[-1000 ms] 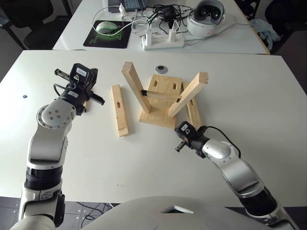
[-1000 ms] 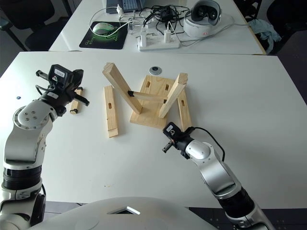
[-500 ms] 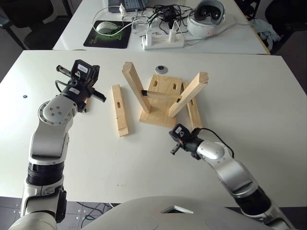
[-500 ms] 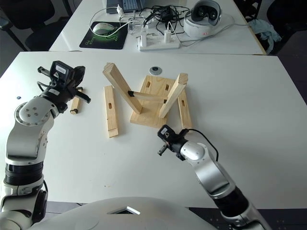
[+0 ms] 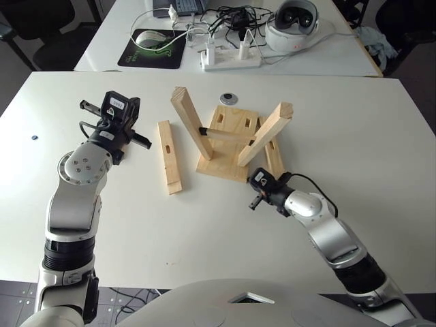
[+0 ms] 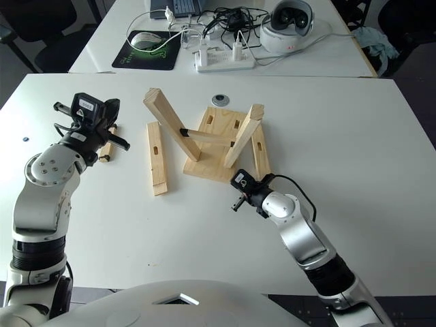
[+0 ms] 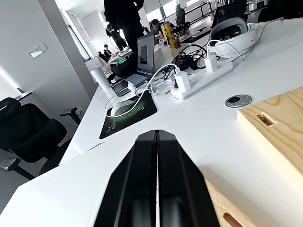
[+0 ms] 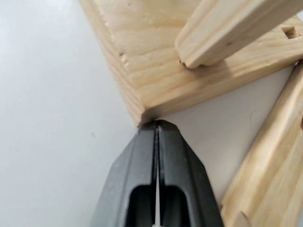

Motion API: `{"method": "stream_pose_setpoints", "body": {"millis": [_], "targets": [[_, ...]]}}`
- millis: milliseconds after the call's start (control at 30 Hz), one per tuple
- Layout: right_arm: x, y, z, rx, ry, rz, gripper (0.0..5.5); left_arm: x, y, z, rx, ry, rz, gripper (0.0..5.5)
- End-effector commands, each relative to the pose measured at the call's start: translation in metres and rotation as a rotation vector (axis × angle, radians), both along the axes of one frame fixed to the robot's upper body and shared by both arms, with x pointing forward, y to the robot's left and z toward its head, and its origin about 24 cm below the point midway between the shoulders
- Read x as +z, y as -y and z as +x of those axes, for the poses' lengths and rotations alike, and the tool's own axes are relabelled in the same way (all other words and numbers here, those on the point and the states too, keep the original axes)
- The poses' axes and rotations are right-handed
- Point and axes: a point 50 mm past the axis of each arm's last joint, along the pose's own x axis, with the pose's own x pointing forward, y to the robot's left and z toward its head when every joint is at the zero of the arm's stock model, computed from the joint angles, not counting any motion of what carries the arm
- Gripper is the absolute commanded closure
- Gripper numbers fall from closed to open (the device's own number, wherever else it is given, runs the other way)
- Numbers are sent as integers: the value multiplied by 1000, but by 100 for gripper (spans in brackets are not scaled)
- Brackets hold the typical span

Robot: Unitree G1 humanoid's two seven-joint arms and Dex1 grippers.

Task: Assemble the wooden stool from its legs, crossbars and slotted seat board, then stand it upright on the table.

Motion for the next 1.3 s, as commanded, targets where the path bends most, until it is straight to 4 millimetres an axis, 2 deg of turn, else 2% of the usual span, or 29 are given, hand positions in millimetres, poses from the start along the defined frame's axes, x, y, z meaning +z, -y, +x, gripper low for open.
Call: {"method": "stream_pose_setpoints", "body": {"millis": [33,200,367,467,567,633,733,800,867,967,1100,1300], "targets": [[0,-20,8,50,59,8,549,2,0,5,-17,2,17,550],[7,-50,24,104,123,79,549,2,1,9,-30,4,19,550],[17,-81,51,95,166,165,549,7,-4,11,-17,25,29,550],[23,-86,66,55,189,198,549,8,-2,14,-30,24,32,550],[28,-63,63,55,186,160,549,8,-2,12,-28,27,29,550],[33,-39,54,58,174,134,549,6,-2,11,-23,25,24,550],[44,-5,56,56,195,70,549,3,-4,7,2,27,15,550],[46,33,76,6,229,-44,549,-1,-3,3,23,30,2,550],[43,59,93,-21,248,-122,549,-4,-1,1,32,30,-11,550],[31,68,106,-25,231,-138,549,-7,5,1,22,25,-24,550],[20,65,114,19,227,-141,549,-10,8,0,15,21,-35,550],[24,60,122,22,269,-82,549,-12,11,-1,14,18,-44,550]]}}
